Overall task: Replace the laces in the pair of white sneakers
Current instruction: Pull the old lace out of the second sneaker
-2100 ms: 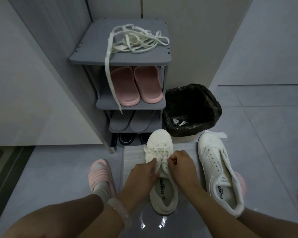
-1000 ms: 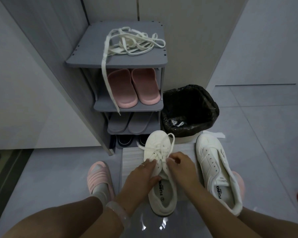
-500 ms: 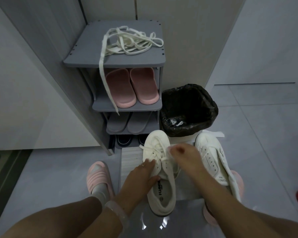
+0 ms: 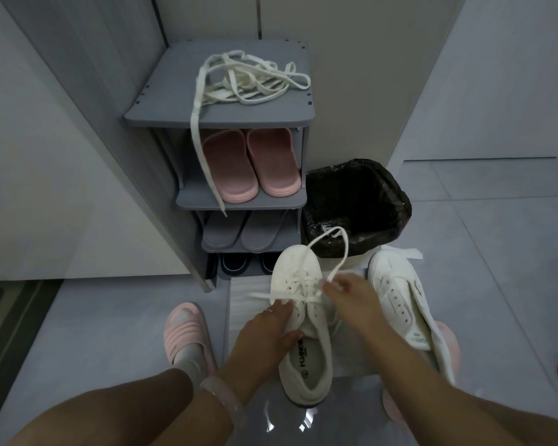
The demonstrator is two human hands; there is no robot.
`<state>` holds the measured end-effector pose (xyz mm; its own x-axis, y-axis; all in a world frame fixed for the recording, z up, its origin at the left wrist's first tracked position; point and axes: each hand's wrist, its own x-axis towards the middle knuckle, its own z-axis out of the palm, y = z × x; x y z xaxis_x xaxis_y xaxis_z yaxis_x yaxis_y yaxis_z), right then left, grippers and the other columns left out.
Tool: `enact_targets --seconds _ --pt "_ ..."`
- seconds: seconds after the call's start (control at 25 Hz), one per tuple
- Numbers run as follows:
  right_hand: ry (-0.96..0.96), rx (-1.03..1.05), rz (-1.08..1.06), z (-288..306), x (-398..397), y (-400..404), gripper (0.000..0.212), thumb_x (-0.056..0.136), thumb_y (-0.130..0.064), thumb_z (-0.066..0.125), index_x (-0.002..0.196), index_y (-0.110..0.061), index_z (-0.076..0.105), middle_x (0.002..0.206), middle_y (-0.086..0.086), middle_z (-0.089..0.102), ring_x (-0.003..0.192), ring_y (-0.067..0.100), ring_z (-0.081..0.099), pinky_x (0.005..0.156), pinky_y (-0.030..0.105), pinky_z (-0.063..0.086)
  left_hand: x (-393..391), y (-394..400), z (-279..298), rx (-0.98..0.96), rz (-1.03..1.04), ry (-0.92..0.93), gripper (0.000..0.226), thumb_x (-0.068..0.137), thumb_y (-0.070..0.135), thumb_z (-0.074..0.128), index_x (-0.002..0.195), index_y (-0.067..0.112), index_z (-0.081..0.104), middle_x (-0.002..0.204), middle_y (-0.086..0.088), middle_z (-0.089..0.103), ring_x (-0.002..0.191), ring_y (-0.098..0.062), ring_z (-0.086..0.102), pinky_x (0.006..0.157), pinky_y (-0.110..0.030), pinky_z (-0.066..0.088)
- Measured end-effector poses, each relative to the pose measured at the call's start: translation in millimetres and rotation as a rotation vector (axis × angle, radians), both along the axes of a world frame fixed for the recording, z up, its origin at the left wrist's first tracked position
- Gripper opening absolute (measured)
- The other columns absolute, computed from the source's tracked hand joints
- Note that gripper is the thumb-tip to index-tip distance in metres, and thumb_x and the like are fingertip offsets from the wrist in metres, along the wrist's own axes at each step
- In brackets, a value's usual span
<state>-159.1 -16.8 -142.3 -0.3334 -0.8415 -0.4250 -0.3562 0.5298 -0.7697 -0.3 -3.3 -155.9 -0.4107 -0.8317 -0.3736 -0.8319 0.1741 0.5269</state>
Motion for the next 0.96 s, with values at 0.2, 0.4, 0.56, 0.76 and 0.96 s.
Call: enact_targets --seconds 0.2,0.4,0.56,0.76,0.96 --pt "0.225 -0.162 0.072 -23.5 18.4 13.6 0.018 0.088 -0.018 0.058 0.072 -0.013 0.053 0.080 0.001 0.054 0.081 0.015 0.049 0.063 0.010 0.034 1.1 0.5 -0.2 -0.047 0.008 0.028 0.059 0.094 0.038 0.047 0.145 0.019 0.025 0.152 0.002 0.029 0.138 -0.013 0.028 0.106 -0.019 0.022" --pt "0.110 -0.521 -0.195 27.6 -16.0 -18.8 0.016 0.090 -0.017 0.058 0.076 -0.011 0.056 0.082 0.011 0.057 0.073 0.017 0.049 0.068 0.026 0.041 -0.4 -0.2 6.3 -0.034 -0.018 -0.001 0.057 0.095 0.036 0.046 0.145 0.018 0.025 0.152 -0.003 0.028 0.137 -0.016 0.030 0.106 -0.022 0.024" --pt "0.075 -0.663 -0.324 81.8 -54.3 -25.6 0.013 0.090 -0.017 0.059 0.078 -0.013 0.059 0.082 0.006 0.058 0.076 0.011 0.051 0.067 0.012 0.040 -5.8 0.2 12.9 -0.106 0.080 0.061 0.046 0.094 0.037 0.047 0.134 0.015 0.042 0.136 -0.002 0.045 0.125 -0.017 0.042 0.100 -0.026 0.033" --pt "0.568 -0.156 0.322 38.0 -39.4 3.2 0.036 0.090 -0.027 0.054 0.123 -0.015 0.056 0.123 0.008 0.056 0.113 0.024 0.052 0.090 0.026 0.041 -22.9 -13.9 2.6 -0.227 0.139 0.123 0.026 0.093 0.021 0.047 0.112 0.009 0.060 0.109 -0.009 0.053 0.104 -0.023 0.052 0.087 -0.021 0.039" --pt "0.596 -0.201 0.764 -5.3 4.3 70.7 0.073 0.085 -0.055 0.022 0.148 -0.031 -0.005 0.158 0.008 -0.002 0.146 0.025 0.011 0.113 0.039 0.028 -33.7 -28.9 1.6 -0.151 0.130 -0.022 0.025 0.089 0.015 0.047 0.111 0.007 0.055 0.113 -0.011 0.048 0.107 -0.025 0.049 0.088 -0.030 0.042"
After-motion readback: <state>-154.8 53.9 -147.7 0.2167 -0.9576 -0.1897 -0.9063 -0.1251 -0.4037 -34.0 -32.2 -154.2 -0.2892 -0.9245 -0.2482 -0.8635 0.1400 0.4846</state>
